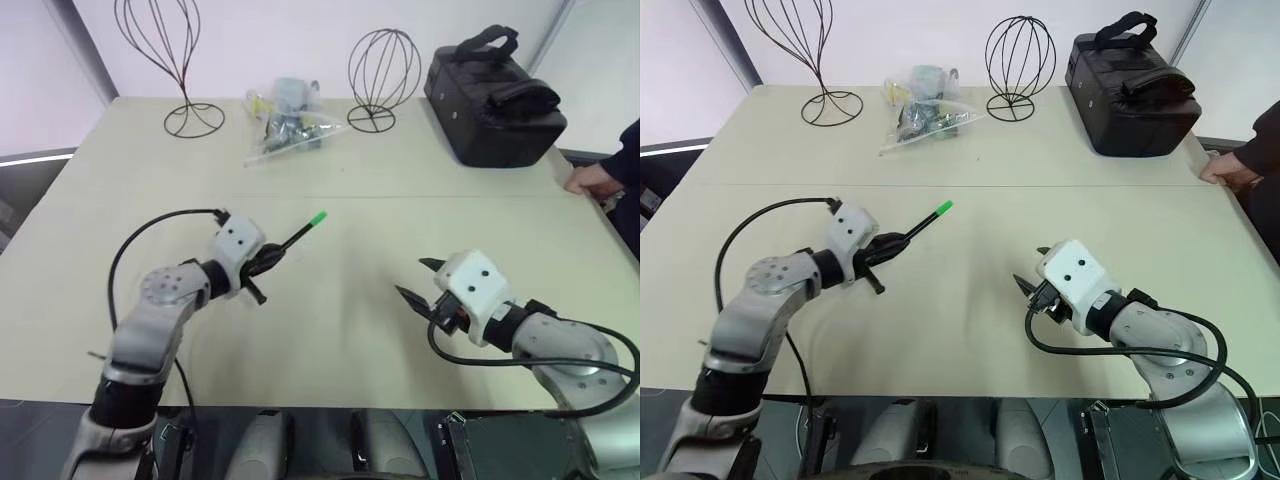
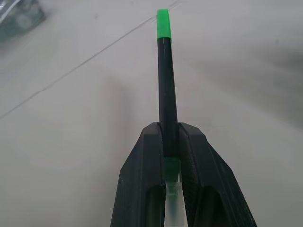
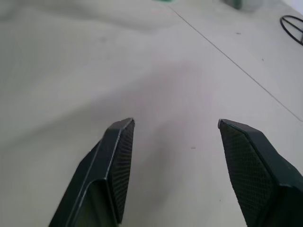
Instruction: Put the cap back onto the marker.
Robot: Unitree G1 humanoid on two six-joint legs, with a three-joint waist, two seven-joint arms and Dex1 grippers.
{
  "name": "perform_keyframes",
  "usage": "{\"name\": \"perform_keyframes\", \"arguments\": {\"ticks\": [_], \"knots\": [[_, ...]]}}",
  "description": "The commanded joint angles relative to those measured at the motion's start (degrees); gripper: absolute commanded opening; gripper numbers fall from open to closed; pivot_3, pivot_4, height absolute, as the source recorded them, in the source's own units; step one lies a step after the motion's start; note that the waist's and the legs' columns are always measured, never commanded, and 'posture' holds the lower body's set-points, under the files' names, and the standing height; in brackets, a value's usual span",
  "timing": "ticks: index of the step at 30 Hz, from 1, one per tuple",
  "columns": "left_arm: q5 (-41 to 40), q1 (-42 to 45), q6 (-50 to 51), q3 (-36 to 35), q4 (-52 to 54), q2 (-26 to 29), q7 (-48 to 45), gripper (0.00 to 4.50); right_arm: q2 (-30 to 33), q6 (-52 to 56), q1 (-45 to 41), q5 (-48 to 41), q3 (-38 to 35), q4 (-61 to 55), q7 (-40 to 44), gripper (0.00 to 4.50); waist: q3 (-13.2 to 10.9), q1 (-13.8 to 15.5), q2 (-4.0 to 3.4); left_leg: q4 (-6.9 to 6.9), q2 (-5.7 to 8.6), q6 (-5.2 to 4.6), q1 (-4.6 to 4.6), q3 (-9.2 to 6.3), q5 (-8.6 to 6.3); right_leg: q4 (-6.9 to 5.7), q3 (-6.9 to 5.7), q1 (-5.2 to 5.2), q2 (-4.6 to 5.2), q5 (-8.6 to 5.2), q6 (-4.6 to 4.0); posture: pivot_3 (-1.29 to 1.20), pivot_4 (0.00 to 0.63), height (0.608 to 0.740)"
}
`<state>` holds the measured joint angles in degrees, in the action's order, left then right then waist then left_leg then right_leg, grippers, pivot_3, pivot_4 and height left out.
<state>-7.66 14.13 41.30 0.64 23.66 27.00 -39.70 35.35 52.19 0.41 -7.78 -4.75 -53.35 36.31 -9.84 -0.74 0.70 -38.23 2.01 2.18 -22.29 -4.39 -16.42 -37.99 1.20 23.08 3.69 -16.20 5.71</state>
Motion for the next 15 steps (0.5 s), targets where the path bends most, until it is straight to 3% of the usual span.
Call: {"name": "perform_keyframes", "arguments": {"ticks": [1,5,9,13,14,15], "knots": [[-1.92,-4.35,4.90,-3.81,6.96,1.44,2.59,0.00,2.66,-1.10,-2.40,-3.98,1.01,-0.06,3.44,2.84,0.00,-0.07,0.00,0.00,0.00,0.00,0.00,0.01,0.00,0.00,0.01,0.00,0.01,0.00,0.00,0.00,0.150,0.740],[-2.29,-10.10,6.91,-5.65,8.46,1.57,5.72,0.00,4.89,-3.57,-4.97,-5.73,3.77,2.93,5.52,2.84,0.00,0.03,0.01,0.00,-0.01,0.00,0.03,0.00,0.00,0.01,0.00,-0.03,0.03,0.00,-0.01,0.00,0.150,0.740],[-2.98,-12.07,6.44,-5.67,7.99,0.62,7.64,1.87,6.20,-5.83,-7.90,-6.06,5.39,6.04,6.44,2.91,0.00,0.29,0.02,0.00,0.03,0.00,0.02,-0.01,0.00,0.04,-0.03,-0.06,0.09,0.00,-0.01,0.00,0.150,0.740],[-4.48,-13.02,5.34,-5.31,7.75,0.57,7.72,4.04,7.30,-7.38,-9.29,-6.99,6.01,7.76,7.21,2.91,0.00,0.19,0.02,0.02,0.03,0.00,0.02,-0.03,0.00,0.11,-0.05,-0.09,0.10,0.00,-0.01,0.00,0.150,0.740],[-4.65,-13.18,5.15,-5.29,7.83,0.72,7.79,4.46,7.57,-7.66,-9.23,-7.16,6.08,7.88,7.41,2.91,0.00,0.18,0.02,0.04,0.02,0.00,0.02,-0.03,0.00,0.12,-0.05,-0.08,0.10,-0.01,-0.01,0.00,0.150,0.740],[-5.32,-13.32,5.00,-5.50,8.03,1.13,7.17,4.46,7.91,-7.90,-9.26,-7.47,6.16,8.10,7.79,2.91,0.00,0.18,0.02,0.05,0.02,0.00,0.02,-0.03,0.00,0.13,-0.05,-0.08,0.10,-0.01,-0.01,0.00,0.150,0.740]]}}
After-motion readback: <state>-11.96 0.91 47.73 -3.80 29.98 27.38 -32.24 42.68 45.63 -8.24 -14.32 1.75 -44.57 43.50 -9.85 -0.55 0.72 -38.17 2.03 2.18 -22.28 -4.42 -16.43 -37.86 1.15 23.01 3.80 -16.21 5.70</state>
